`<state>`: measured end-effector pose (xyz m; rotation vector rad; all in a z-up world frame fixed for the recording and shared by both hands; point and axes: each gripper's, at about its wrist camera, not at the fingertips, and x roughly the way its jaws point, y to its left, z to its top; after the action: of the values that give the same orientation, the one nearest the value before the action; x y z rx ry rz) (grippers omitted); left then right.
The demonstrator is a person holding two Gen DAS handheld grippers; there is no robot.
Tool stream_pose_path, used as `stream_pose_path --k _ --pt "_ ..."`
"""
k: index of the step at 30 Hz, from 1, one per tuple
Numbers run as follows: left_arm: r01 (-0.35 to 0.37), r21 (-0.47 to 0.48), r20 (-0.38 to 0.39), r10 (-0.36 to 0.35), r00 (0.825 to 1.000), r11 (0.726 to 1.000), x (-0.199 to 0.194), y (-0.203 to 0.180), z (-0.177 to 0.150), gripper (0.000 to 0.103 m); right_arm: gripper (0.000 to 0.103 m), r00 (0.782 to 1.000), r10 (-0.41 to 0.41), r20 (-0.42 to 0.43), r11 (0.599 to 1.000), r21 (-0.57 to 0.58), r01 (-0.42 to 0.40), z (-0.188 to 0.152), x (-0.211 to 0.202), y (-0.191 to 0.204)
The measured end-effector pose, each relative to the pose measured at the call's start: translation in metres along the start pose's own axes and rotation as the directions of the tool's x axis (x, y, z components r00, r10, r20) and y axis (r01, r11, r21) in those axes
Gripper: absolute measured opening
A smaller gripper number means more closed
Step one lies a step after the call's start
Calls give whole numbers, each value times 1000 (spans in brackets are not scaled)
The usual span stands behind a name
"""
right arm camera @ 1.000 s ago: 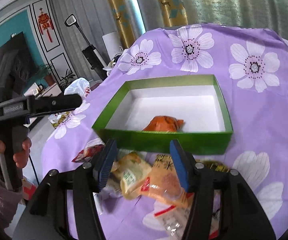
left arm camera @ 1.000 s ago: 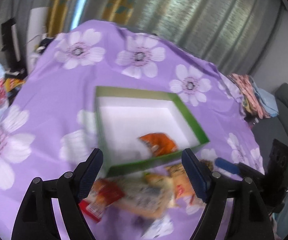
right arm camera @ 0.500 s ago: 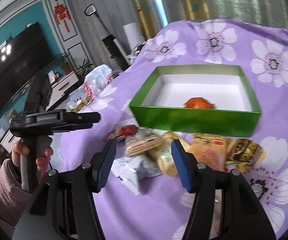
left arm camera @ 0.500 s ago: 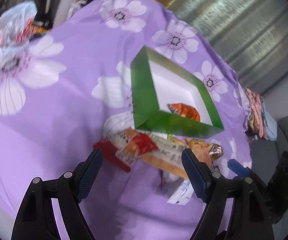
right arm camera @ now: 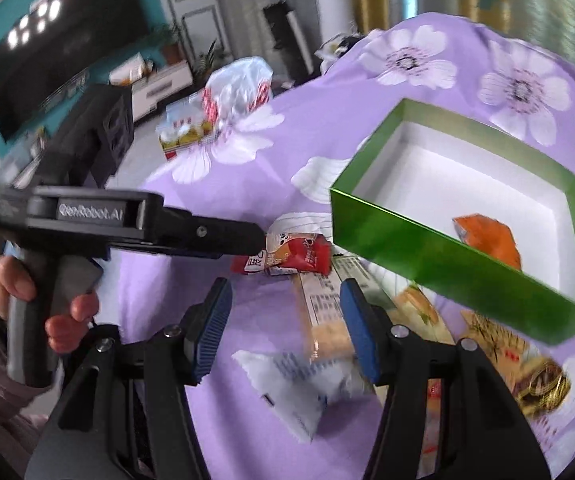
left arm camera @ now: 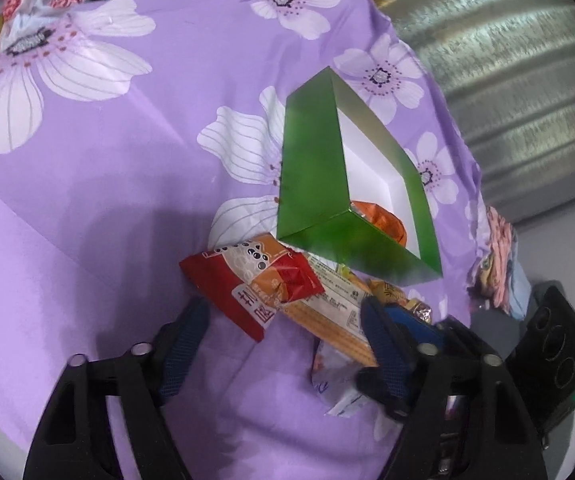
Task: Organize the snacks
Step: 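Move the left tool to the red snack bag and grasp it, then lift the red snack bag with the left tool and carry it over the box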
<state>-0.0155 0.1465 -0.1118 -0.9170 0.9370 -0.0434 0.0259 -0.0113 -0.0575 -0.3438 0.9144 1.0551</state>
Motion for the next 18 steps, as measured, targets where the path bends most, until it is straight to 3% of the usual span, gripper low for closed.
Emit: stream_pose_path --k 7,15,18 --pt "-13 -35 -27 12 1000 999 10 11 5 59 55 993 -31 -114 996 -90 21 18 42 0" --pt "-7 -47 -47 5 999 999 15 20 7 57 54 981 -18 -193 993 -121 -5 31 72 -7" --pt "0 -59 -36 -2 999 998 13 23 9 53 46 978 -54 -199 990 -140 26 30 76 -5"
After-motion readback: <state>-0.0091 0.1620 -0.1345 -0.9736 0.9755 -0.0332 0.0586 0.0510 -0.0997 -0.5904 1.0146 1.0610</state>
